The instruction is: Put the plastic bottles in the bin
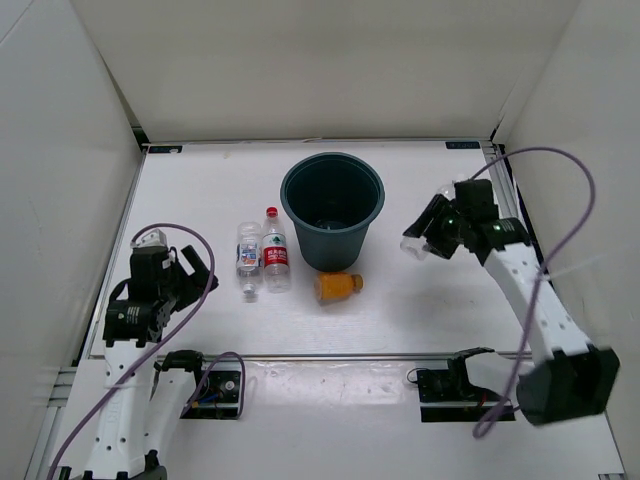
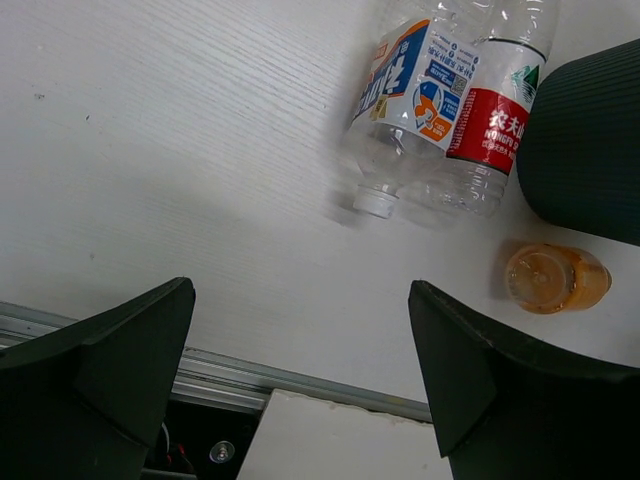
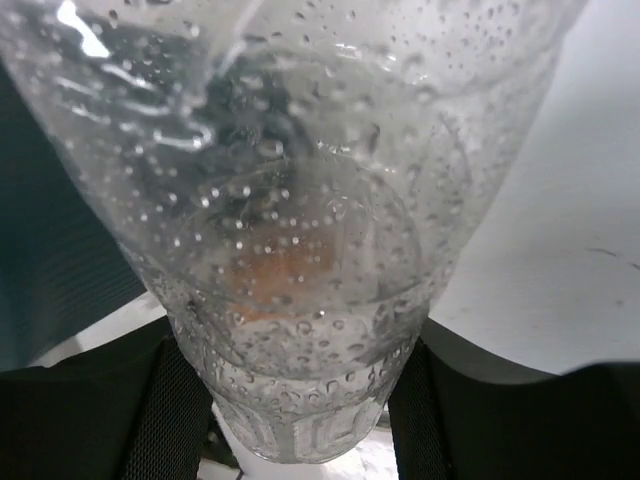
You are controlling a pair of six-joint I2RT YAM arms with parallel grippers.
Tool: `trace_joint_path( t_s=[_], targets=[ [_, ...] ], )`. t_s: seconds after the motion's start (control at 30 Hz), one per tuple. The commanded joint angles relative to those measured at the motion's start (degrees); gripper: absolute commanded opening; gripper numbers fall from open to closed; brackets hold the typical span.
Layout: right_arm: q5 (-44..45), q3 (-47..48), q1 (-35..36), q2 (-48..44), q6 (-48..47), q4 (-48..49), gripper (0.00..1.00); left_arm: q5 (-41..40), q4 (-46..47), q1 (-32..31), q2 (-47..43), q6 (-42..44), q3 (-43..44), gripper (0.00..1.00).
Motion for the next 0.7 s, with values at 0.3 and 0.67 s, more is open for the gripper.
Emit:
trace_joint_path(
  t_s=[0.3,0.67],
  targets=[
    [32.35,47.21,32.67,18.91,-9.05,-5.33,0.21,0.4,0.96,-0.15,1.29,0.42,-0.57,1.0],
    [38.43,51.73,34.0,24.49,-8.53,-9.48,1.0,0.48,0.79,-0.15,5.41,0.77,-0.57,1.0]
  ],
)
